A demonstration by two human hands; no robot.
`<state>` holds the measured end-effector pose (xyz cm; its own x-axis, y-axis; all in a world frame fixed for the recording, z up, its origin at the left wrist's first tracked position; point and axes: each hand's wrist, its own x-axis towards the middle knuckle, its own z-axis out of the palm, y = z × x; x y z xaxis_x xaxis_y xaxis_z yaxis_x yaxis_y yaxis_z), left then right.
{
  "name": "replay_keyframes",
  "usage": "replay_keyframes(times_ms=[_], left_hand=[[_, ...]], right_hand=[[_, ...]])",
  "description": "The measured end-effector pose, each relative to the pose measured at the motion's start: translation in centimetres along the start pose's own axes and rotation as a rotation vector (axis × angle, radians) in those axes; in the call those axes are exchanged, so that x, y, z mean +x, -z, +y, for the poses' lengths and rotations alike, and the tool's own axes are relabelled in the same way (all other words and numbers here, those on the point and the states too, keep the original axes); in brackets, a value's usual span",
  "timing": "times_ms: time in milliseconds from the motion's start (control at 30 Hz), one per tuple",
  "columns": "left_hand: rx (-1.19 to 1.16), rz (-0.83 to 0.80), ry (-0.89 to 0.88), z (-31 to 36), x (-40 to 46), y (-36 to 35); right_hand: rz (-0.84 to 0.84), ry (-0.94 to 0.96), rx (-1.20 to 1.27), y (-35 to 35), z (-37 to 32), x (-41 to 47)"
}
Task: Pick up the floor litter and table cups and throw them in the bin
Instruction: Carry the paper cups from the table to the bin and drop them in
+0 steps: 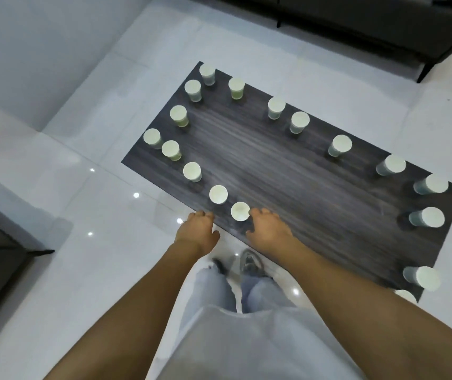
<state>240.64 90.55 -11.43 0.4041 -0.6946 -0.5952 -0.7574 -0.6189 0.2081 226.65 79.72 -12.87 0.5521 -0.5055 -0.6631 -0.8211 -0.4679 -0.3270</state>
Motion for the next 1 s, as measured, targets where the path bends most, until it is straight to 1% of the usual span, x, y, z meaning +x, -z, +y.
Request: replay_keyframes(times_ms=[100,233,333,500,600,733,800,900,1000], left_hand=[[0.021,-0.061,-0.015,-0.9,4.0,0.6],[0.050,-0.119,-0.085,-2.1,9.7,0.7],[0.107,-0.125,-0.158,-3.0,14.1,-0.2],[0.210,-0.113,-0.343,-3.8,21.5,-3.1],[0.280,-0.136,-0.403,-4.2,24.7,-6.0],[0.380,-0.197,-0.424,-5.5,26.8,-9.4],[0.399,-0.188,-0.456,-6.3,26.9,-10.4],[0.362,-0.146,-0.492,-7.2,26.7,-10.7],[0.374,-0.150,-0.525,-7.2,25.8,-9.8]], right_hand=[[-0.023,-0.069,0.042,-0.4,-0.3,3.2],[-0.040,-0.162,0.142,-1.9,-0.2,7.4],[-0.022,-0.226,0.202,-3.5,0.0,10.8],[0.023,-0.284,0.227,-7.0,0.6,16.6],[0.019,-0.326,0.261,-9.6,0.8,19.1],[0.031,-0.360,0.272,-12.7,0.5,21.0],[0.060,-0.380,0.283,-13.9,0.3,21.3],[0.107,-0.411,0.327,-14.8,0.1,21.1],[0.130,-0.438,0.380,-14.5,0.0,20.0]])
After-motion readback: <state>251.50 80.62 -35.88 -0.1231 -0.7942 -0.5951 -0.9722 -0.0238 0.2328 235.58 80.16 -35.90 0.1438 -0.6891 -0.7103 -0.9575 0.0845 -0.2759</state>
